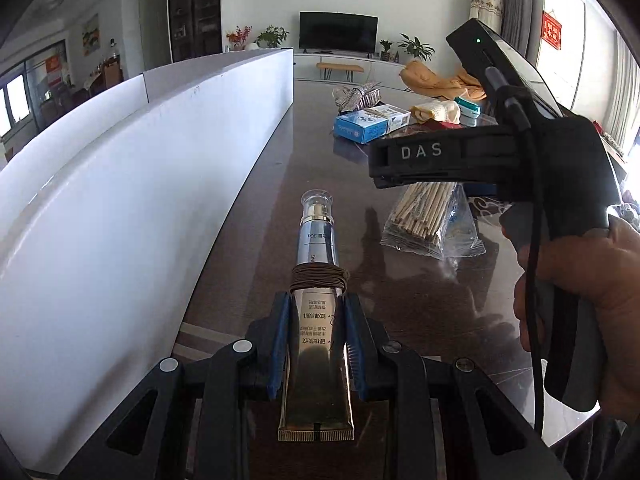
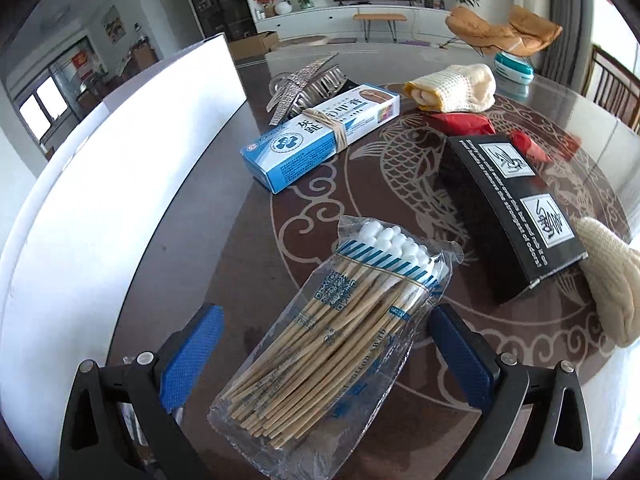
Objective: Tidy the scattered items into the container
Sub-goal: 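Grasp the clear bag of cotton swabs with right gripper while left tool holds tube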
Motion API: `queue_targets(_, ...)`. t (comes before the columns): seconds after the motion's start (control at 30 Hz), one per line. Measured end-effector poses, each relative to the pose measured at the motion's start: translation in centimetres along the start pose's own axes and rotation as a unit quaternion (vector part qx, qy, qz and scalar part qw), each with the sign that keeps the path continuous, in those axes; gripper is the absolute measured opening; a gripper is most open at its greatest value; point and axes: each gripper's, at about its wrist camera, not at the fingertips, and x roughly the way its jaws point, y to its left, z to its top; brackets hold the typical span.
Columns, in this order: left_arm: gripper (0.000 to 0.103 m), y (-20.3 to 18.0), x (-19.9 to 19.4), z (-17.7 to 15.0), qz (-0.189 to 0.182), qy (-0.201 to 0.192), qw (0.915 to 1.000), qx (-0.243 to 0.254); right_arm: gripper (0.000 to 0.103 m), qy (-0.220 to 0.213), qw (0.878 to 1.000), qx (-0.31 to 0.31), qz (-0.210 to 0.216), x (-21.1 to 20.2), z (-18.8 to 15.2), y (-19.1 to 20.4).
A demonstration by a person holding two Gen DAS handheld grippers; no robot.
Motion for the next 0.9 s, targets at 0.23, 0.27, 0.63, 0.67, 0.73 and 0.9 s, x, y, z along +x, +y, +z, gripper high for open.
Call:
queue_targets(0.23,0.026,-2.0,1.0,1.0,-0.035,0.01,0.9993,0.01,0.039,-0.043,0.996,-0.075,0.024,-3.5,-3.7,-6.0)
queue_targets(0.27,0.026,-2.6,1.1,1.1,-0.042,0.014,0.999,0.01,0.039,-0.041,0.995,-0.086,0.028,-4.1,-4.4,-7.0)
queue_targets(0.63,0.033,-8.3,3.0,3.3,-0.043,0.041,0.9969,0.051,0.076,-0.024,0.995,-0.098,0.023,-8.7,-10.1,-16.4)
queue_targets(0.67,0.037,-8.2,3.1,3.5,-0.04,0.048,0.9965,0.055,0.081,-0.016,0.995,-0.098,0.025,-8.7,-10.3,-16.4)
queue_targets(0.73,0.062,-7.7,3.2,3.6,-0.025,0.064,0.9958,0.061,0.083,-0.004,0.994,-0.108,0.03,-8.7,-10.0,-16.2)
queue_targets(0.9,0.064,-6.0,3.7,4.2,-0.03,0.076,0.9948,0.061,0.084,0.028,0.99,-0.136,0.025,-7.4,-8.5,-14.1)
